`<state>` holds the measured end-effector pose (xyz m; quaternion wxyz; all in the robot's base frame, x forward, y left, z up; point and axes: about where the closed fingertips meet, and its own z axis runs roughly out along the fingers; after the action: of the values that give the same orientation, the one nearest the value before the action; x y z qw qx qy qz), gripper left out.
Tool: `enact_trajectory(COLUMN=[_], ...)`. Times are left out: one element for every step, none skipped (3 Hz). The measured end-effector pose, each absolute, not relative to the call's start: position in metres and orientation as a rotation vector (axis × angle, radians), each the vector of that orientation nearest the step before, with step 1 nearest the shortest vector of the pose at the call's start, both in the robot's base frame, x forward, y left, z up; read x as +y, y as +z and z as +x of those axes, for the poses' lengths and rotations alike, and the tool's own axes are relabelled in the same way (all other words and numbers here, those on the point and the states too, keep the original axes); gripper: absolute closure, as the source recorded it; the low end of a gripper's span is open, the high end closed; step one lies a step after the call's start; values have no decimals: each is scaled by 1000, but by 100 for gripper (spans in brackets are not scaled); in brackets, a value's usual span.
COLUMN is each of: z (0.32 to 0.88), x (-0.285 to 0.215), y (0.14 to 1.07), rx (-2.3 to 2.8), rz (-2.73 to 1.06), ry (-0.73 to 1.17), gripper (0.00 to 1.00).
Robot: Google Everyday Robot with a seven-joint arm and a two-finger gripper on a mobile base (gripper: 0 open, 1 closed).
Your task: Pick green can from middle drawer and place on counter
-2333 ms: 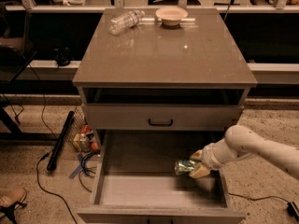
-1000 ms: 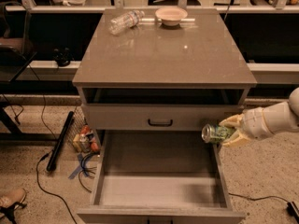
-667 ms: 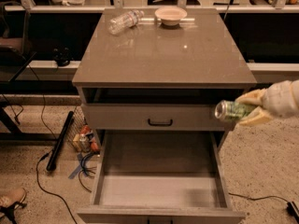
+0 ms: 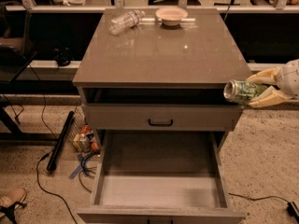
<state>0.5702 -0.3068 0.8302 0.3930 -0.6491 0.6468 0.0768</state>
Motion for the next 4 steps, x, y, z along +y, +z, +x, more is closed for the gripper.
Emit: enact_trajectory(z=[581, 595, 607, 643], x=[-296, -288, -280, -261], y=[842, 878, 908, 907], rx=[1611, 1584, 1600, 1687], rz=[-1654, -1630, -1532, -1292], ry=[207, 213, 229, 258], gripper=[100, 100, 100, 100])
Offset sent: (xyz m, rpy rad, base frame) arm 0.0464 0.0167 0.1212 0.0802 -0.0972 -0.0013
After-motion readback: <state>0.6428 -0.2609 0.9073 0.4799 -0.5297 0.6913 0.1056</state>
